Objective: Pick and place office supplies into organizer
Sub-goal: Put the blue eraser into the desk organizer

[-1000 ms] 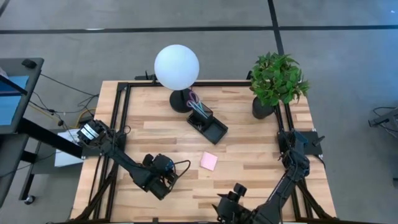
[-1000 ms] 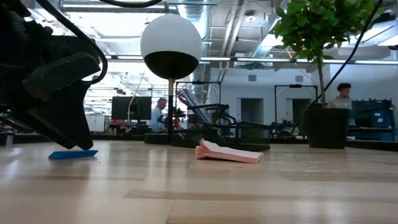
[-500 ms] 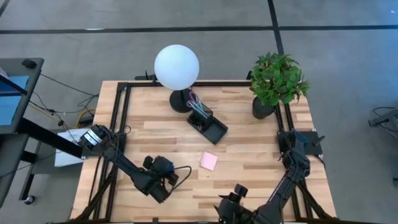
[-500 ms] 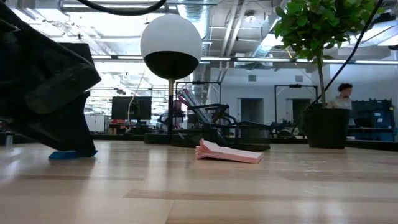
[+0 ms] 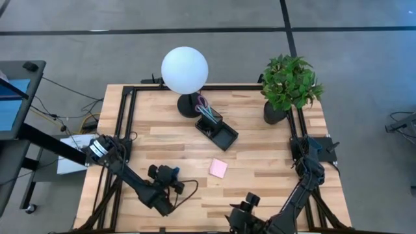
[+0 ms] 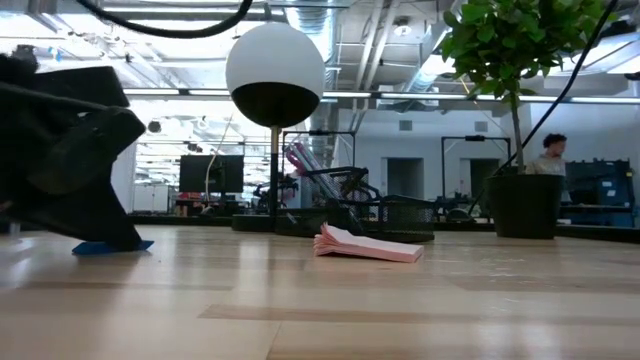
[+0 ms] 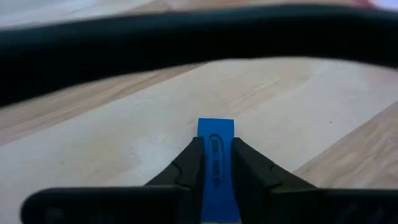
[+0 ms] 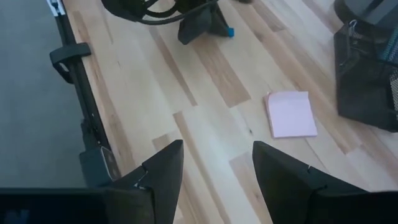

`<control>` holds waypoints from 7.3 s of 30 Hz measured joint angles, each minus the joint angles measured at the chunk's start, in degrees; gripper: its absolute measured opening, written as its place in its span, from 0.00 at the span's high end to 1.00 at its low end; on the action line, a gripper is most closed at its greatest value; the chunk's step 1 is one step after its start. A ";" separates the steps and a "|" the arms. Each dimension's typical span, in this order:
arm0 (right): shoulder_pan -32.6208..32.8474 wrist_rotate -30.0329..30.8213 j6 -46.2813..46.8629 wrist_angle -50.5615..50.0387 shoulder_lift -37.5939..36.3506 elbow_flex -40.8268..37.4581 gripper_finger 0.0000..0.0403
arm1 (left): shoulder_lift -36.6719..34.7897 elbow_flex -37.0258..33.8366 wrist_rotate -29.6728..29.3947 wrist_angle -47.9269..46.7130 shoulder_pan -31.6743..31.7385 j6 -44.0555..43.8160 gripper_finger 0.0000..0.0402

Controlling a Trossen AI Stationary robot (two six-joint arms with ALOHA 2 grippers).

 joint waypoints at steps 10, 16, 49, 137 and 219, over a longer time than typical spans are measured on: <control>0.02 0.02 -0.02 -0.30 0.00 0.00 0.53 | -2.37 3.93 0.31 -7.61 0.02 -3.62 0.90; 0.00 0.04 -0.02 -1.35 0.00 0.01 0.54 | -5.93 6.67 -4.46 -9.14 5.11 8.25 0.92; -0.22 0.17 0.94 -6.04 -0.06 0.00 0.54 | -2.38 16.60 -14.47 14.57 37.22 66.29 0.99; 3.37 1.61 8.96 -4.18 -0.09 0.02 0.54 | -19.50 -25.30 36.11 59.72 50.44 97.55 0.51; 3.80 1.38 8.98 -3.90 -0.06 0.02 0.53 | -5.12 -19.11 6.11 67.03 44.29 69.35 0.67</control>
